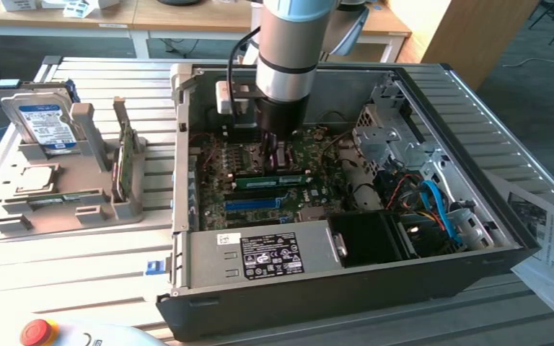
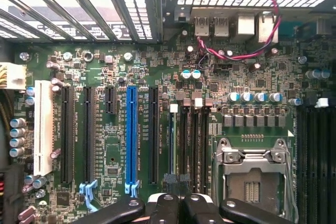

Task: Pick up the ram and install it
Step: 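Press down the ram until it locks into place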

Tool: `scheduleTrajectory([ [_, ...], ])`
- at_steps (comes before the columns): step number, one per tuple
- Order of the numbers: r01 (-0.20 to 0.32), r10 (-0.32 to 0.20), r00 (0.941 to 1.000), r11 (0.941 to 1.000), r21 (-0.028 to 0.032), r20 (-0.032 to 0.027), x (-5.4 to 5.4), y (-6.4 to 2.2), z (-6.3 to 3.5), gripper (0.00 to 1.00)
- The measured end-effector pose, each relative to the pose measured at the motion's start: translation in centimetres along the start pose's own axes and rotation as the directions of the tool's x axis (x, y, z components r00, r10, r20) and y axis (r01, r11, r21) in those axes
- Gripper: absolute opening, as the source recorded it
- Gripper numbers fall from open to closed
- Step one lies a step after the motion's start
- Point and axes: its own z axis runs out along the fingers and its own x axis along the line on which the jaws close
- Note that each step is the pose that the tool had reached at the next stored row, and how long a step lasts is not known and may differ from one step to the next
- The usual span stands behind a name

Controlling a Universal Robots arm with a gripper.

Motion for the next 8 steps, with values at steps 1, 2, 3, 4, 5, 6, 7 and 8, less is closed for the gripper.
scheduleTrajectory([
  [1,0.000,0.000,1.0000,1.0000,0.0000,0.0000,0.0,0.00,-0.16,0.10],
  [2,0.000,0.000,1.0000,1.0000,0.0000,0.0001,0.0,0.00,-0.32,0.10],
  [3,0.000,0.000,1.0000,1.0000,-0.0001,0.0001,0.0,0.00,-0.48,0.10],
  [4,0.000,0.000,1.0000,1.0000,-0.0002,0.0000,0.0,0.01,-0.67,0.10],
  [5,0.000,0.000,1.0000,1.0000,-0.0002,0.0000,0.0,0.01,-0.82,0.10],
  [6,0.000,0.000,1.0000,1.0000,-0.0001,0.0001,0.0,0.01,-0.97,0.10],
  [7,0.000,0.000,1.0000,1.0000,-0.0002,0.0000,0.0,0.01,-1.13,0.10],
  [8,0.000,0.000,1.0000,1.0000,-0.0002,0.0000,0.0,0.02,-1.29,0.10],
])
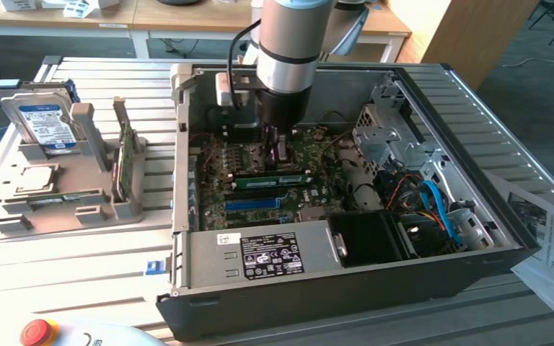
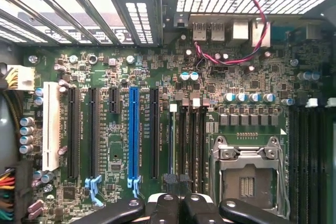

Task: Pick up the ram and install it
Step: 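Press down the ram until it locks into place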

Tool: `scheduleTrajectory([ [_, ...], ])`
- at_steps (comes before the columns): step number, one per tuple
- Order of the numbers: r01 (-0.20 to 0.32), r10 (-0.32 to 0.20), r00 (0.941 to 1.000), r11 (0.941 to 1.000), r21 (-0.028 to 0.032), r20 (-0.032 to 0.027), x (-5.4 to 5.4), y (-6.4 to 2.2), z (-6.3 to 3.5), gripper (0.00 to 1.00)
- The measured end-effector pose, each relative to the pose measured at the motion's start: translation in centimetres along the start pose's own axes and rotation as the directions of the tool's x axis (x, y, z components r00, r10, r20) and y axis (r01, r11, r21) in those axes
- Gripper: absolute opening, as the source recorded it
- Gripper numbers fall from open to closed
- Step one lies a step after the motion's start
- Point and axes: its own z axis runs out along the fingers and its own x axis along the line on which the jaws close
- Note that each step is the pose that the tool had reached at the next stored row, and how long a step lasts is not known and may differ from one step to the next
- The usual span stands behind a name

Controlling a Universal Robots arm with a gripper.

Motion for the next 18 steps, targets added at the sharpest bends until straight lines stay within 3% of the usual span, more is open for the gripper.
scheduleTrajectory([
  [18,0.000,0.000,1.0000,1.0000,0.0000,0.0001,0.0,0.03,-2.23,0.10],
])
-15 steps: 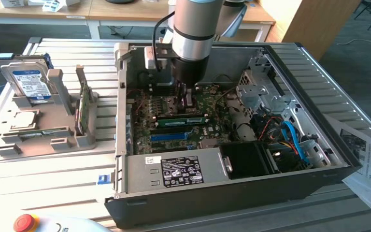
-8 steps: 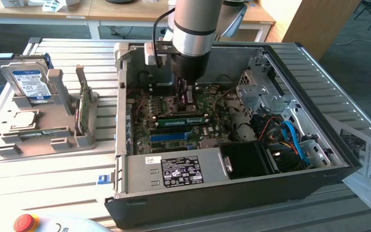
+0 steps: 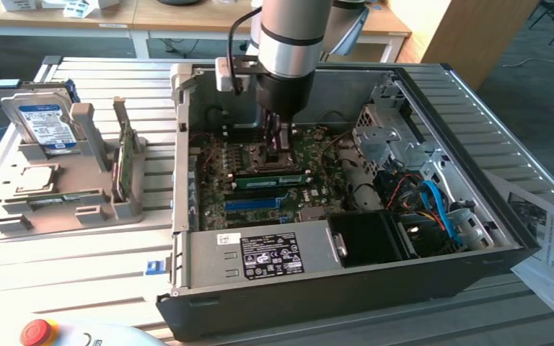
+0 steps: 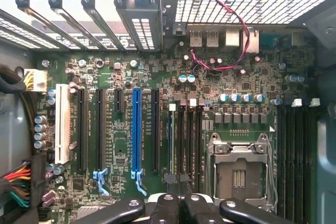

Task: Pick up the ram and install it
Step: 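Press down the ram until it locks into place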

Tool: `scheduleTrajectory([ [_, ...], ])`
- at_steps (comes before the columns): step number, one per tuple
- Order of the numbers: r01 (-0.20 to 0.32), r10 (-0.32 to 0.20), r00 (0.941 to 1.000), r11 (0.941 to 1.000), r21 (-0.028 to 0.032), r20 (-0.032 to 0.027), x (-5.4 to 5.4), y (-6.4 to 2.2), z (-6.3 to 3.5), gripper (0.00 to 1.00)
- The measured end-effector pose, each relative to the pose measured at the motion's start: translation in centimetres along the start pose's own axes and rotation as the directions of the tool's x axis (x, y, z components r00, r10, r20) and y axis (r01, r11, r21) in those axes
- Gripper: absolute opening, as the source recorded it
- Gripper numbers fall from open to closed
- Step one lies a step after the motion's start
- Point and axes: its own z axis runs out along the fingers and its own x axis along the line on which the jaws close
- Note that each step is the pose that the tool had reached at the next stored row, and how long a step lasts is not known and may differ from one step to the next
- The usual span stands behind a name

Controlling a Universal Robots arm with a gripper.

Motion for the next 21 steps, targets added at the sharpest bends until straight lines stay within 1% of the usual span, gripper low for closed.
scheduleTrajectory([
  [10,0.000,0.000,1.0000,1.0000,-0.0001,-0.0001,0.0,0.01,-1.34,0.10],
  [21,0.000,0.000,1.0000,1.0000,-0.0019,-0.0001,0.0,0.01,-3.41,0.10],
])
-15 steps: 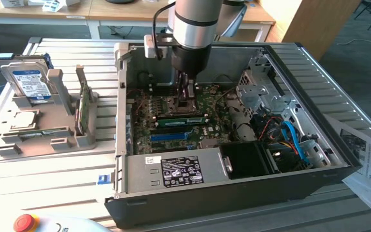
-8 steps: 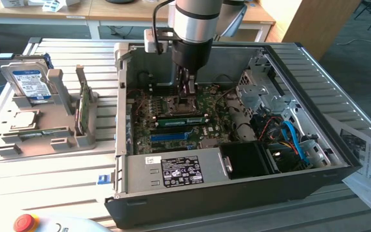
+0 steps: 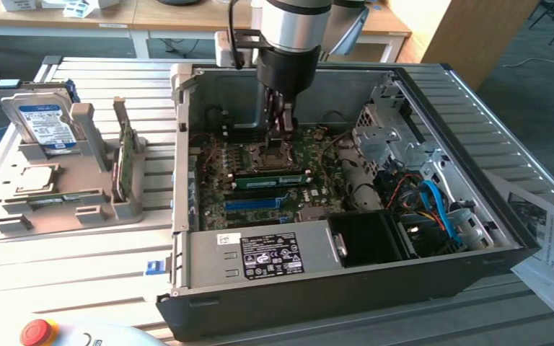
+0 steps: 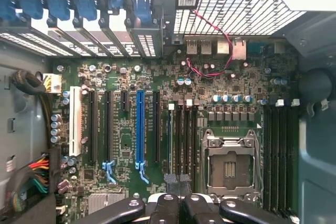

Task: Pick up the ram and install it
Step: 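Press down the ram until it locks into place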

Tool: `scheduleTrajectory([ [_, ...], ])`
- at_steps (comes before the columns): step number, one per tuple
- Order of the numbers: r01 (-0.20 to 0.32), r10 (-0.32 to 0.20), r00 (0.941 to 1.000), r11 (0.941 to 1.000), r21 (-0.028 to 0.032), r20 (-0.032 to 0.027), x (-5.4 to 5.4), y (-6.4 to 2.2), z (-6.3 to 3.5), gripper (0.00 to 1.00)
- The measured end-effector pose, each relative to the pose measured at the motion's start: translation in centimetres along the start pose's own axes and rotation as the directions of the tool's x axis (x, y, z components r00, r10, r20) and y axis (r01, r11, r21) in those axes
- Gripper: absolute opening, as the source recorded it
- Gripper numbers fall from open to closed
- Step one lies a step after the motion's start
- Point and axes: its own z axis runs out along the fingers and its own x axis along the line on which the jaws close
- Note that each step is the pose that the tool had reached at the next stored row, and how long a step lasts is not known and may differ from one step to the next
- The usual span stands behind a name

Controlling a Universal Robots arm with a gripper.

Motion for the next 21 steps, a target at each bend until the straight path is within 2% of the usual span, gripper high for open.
scheduleTrajectory([
  [21,0.000,0.000,1.0000,1.0000,-0.0063,-0.0001,0.0,0.02,-3.68,0.10],
])
